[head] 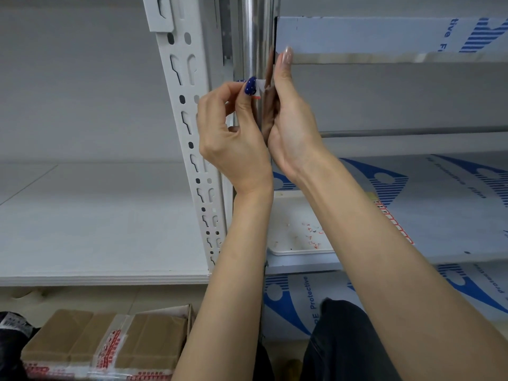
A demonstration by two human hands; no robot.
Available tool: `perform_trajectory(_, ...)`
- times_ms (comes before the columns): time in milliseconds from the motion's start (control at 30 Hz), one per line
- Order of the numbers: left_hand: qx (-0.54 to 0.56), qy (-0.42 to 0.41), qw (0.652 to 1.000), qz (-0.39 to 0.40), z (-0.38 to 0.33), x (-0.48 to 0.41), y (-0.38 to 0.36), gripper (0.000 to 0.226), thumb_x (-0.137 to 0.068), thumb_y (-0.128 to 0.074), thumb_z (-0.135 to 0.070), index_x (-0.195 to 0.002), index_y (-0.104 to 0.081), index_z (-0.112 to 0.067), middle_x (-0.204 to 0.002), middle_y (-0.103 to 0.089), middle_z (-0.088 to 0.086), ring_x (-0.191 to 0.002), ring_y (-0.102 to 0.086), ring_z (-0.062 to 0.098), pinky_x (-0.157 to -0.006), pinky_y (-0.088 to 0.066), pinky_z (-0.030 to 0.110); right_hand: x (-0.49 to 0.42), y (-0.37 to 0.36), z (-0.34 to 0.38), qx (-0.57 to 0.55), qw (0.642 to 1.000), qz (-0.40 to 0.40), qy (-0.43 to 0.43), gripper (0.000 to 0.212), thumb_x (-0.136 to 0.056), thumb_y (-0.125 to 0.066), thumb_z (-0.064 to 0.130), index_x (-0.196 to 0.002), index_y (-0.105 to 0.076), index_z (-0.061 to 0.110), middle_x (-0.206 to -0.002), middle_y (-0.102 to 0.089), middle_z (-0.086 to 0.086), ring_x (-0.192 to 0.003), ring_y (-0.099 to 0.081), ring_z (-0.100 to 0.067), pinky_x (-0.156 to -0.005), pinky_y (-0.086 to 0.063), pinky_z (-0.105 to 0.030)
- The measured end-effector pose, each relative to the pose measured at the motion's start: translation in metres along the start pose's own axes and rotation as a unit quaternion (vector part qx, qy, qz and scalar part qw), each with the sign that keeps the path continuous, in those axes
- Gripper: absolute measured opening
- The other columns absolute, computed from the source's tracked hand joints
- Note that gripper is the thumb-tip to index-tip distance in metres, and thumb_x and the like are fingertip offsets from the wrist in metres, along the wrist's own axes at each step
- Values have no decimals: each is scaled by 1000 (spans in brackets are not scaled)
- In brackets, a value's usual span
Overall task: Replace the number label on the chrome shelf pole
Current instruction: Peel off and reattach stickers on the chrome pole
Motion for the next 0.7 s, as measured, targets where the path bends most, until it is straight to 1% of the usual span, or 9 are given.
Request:
perform_trajectory(100, -10, -11, 1000, -7, 1, 0, -1, 7, -83, -66, -5, -78, -67, -1, -75, -54, -12, -67, -63, 24, -66, -48, 24, -4, 0, -2, 5, 1000, -2, -1, 69, -97, -28, 55, -118, -60, -2, -113, -66, -19, -110, -64, -26, -100, -50, -41)
perform_trajectory(200, -24, -23, 999, -6, 1, 0, -3, 9, -84, -65, -5, -78, -66, 1, -75, -53, -10, -65, -61, 22, -65, -44, 17, -5, 1, -2, 0, 1000, -1, 2, 68, -97, -27, 55, -131, -52, 1, -119, -64, -19, -111, -63, -24, -93, -54, -34)
perform_trajectory(267, -37, -24, 999, 0, 1, -1, -3, 10, -85, -64, -6, -78, -66, 1, -75, -54, -8, -65, -59, 18, -65, -42, 13, -3, 0, -1, -7, 1000, 4, -1, 67, -98, -27, 54, -120, -59, -1, -113, -66, -17, -107, -65, -23, -82, -57, -28)
perform_trajectory(333, -46, -27, 999, 7, 0, 0, -4, 10, -86, -63, -6, -79, -65, 1, -74, -58, -3, -65, -58, 17, -65, -39, 10, 0, -1, 0, -12, 1000, 4, -5, 65, -98, -27, 53, -111, -63, 0, -109, -68, -18, -106, -66, -24, -77, -57, -28)
perform_trajectory(433, -59, -33, 998, 20, -2, 1, -4, 10, -87, -62, -6, -81, -64, 2, -76, -60, 3, -67, -58, 16, -64, -41, 12, 2, -2, 1, -18, 1000, 1, -15, 63, -98, -29, 53, -118, -59, 1, -112, -67, -20, -105, -66, -26, -71, -59, -30)
perform_trajectory(533, -52, -20, 998, 28, 0, 3, -2, 10, -88, -62, -10, -83, -63, -2, -80, -56, -7, -70, -58, 12, -51, -46, 27, 4, -3, 3, -30, 999, 1, -11, 52, -98, -32, 50, -88, -64, 11, -81, -69, -6, -81, -68, -17, -75, -58, -37)
perform_trajectory(600, -33, 10, 999, 37, 3, 6, 1, 10, -88, -64, -13, -85, -62, -4, -80, -56, -9, -71, -57, 9, -44, -39, 24, 5, -3, 4, -49, 999, -6, -13, 46, -98, -35, 50, -82, -60, 15, -62, -65, 4, -65, -65, -9, -78, -56, -39)
perform_trajectory(633, -17, 30, 999, 40, 5, 7, 2, 11, -88, -65, -15, -87, -62, -4, -80, -56, -8, -72, -57, 8, -44, -37, 21, 5, -3, 4, -54, 998, -8, -15, 44, -98, -35, 50, -83, -59, 16, -60, -65, 6, -63, -65, -7, -82, -56, -40)
perform_trajectory(700, 4, 57, 998, 39, 5, 7, 4, 12, -86, -66, -17, -91, -63, -6, -78, -56, -9, -73, -58, 8, -47, -36, 18, 5, -3, 4, -57, 998, -6, -17, 43, -98, -35, 50, -89, -61, 16, -67, -69, 1, -70, -68, -10, -92, -53, -44)
Point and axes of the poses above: each hand's wrist, its own x-axis away from the middle knuckle, its own y-axis out of the back of the hand, z = x × y, the point moved 6 cm from there along -x, towards the middle knuckle
